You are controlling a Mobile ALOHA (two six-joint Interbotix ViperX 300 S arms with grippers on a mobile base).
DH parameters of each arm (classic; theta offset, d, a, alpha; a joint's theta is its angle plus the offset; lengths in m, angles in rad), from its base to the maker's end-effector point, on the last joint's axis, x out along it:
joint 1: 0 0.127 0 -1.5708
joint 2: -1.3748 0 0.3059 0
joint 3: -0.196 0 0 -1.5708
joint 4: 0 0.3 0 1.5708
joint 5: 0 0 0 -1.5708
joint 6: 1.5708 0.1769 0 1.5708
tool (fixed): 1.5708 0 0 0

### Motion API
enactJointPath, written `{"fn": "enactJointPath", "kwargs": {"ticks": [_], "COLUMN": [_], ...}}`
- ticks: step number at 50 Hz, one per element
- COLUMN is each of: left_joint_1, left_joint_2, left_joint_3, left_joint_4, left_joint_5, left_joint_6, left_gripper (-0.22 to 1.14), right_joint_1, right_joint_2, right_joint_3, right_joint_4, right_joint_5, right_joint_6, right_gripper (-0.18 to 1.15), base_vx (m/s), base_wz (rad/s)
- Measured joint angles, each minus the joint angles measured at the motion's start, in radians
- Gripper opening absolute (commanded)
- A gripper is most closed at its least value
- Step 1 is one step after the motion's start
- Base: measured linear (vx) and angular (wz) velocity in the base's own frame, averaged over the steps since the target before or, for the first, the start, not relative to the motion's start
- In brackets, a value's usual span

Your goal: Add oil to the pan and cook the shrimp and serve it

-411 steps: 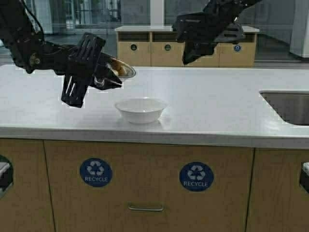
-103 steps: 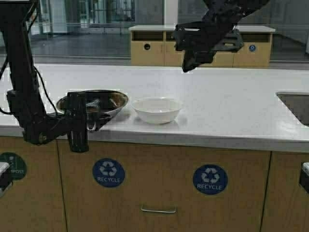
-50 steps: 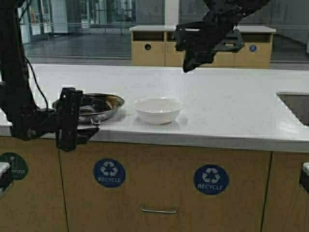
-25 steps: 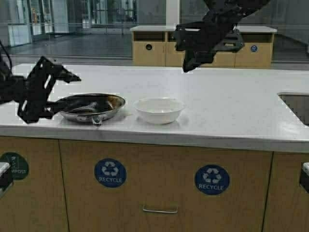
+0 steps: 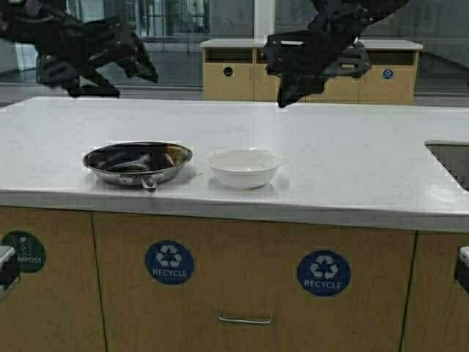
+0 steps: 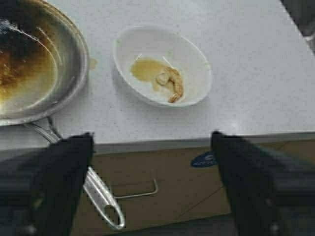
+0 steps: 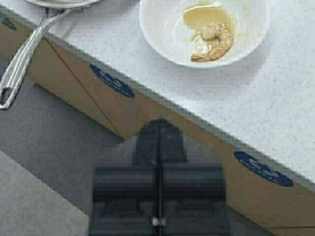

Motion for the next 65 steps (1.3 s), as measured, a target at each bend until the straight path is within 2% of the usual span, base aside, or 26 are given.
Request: {"fn": "enactJointPath", "kwargs": {"ticks": [5,14,26,38,51,65], "left_joint_1": [-0.017,-0.018,-0.020,-0.020,-0.020,-0.020], "left_joint_2": [-0.040,-0.080,-0.147,-0.160,-0.160,-0.160], "left_joint_3": [-0.012,-0.011,0.003,0.005,0.005,0.005], "left_joint_4": [0.020,0.040,0.083,0.115,0.115,0.117], "left_joint_5": [0.091,0.123,0.170,0.198,0.198,0.199], "left_joint_6": [0.005,0.006,0.011,0.023,0.021,0.021], "left_gripper": [1.01,0.97,0.82,0.47,-0.02,0.04], "right_joint_1": [-0.002,-0.051,-0.081,-0.114,-0.109,-0.112], "right_joint_2": [-0.012,-0.054,-0.084,-0.086,-0.095,-0.097], "right_joint_3": [0.002,0.008,0.008,0.009,0.008,0.008], "right_joint_4": [0.000,0.000,0.000,0.000,0.000,0.000], "right_joint_5": [0.009,0.015,0.026,0.029,0.029,0.028], "right_joint_6": [0.000,0.000,-0.003,-0.003,-0.005,-0.005], "right_gripper": [0.05,0.05,0.05,0.05,0.05,0.05], "base_vx": [0.00,0.00,0.00,0.00,0.00,0.00], "base_wz": [0.00,0.00,0.00,0.00,0.00,0.00]}}
